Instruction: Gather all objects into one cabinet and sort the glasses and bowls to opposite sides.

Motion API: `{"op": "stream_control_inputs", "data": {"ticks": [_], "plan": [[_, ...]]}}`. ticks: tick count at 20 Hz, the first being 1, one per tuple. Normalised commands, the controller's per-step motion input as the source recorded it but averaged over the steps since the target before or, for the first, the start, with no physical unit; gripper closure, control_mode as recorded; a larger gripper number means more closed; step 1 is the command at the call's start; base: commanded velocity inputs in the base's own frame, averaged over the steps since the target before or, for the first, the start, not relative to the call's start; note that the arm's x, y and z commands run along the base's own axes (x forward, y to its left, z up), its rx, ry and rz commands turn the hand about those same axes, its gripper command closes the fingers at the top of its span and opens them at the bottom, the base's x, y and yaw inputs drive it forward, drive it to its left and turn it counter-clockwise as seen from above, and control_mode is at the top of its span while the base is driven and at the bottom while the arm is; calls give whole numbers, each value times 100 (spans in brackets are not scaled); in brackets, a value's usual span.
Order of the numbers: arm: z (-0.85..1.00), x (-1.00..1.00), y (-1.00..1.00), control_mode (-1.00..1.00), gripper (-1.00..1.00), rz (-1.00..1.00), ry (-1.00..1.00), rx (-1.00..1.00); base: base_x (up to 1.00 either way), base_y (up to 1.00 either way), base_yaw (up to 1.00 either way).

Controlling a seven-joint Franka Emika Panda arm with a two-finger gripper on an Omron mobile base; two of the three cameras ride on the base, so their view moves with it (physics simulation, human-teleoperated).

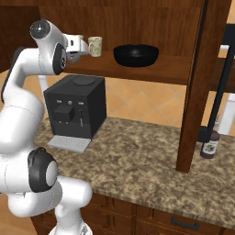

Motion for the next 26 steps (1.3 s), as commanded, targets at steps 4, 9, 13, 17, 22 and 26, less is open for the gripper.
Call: {"op": "stream_control_inputs", "data": {"ticks": [4, 9, 13, 17, 22, 26], "plan": [[-21, 51, 18, -100, 100, 0, 0, -2, 0, 0, 0], [-5, 54, 10, -100, 100, 0, -1, 0, 0, 0, 0], [-1, 46, 19, -100, 100, 0, -3, 0, 0, 0, 0], [-13, 41, 37, -100, -100, 0, -3, -3, 0, 0, 0], [0, 42, 0, -100, -100, 0, -1, 0, 0, 0, 0], [-3, 36, 0, -100, -100, 0, -1, 0, 0, 0, 0]]}}
